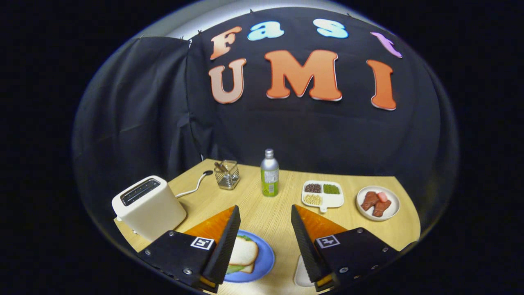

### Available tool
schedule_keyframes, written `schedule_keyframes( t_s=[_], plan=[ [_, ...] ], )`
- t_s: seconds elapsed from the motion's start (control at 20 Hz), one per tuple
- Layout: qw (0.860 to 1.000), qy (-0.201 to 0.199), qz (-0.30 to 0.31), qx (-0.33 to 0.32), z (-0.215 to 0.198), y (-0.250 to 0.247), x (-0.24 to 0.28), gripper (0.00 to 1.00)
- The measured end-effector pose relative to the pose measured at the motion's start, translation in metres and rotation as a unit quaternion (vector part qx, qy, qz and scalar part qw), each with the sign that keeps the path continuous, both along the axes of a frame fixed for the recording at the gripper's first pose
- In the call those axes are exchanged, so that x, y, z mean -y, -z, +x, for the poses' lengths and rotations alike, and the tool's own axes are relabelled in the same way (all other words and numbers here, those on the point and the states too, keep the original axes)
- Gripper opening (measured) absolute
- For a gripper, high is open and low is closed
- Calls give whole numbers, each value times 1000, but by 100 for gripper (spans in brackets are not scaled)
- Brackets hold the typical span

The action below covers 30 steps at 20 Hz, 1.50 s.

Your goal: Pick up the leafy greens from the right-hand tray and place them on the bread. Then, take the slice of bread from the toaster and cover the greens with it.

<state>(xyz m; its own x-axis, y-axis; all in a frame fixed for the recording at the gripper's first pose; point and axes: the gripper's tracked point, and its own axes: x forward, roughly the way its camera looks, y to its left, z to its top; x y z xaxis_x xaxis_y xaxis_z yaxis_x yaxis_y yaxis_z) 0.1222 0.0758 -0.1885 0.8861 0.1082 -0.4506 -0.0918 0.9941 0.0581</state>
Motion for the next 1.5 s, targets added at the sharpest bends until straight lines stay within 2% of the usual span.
schedule_keyframes(
  t_s=[0.15, 0.45, 0.8, 1.5],
  plan=[
    [997, 21, -26, 70, -11, -52, 20, 85],
    [984, 43, -53, 165, -54, -129, 43, 96],
    [981, 45, -53, 179, -93, -155, 53, 98],
    [966, 63, -62, 242, -120, -195, 83, 99]
  ],
)
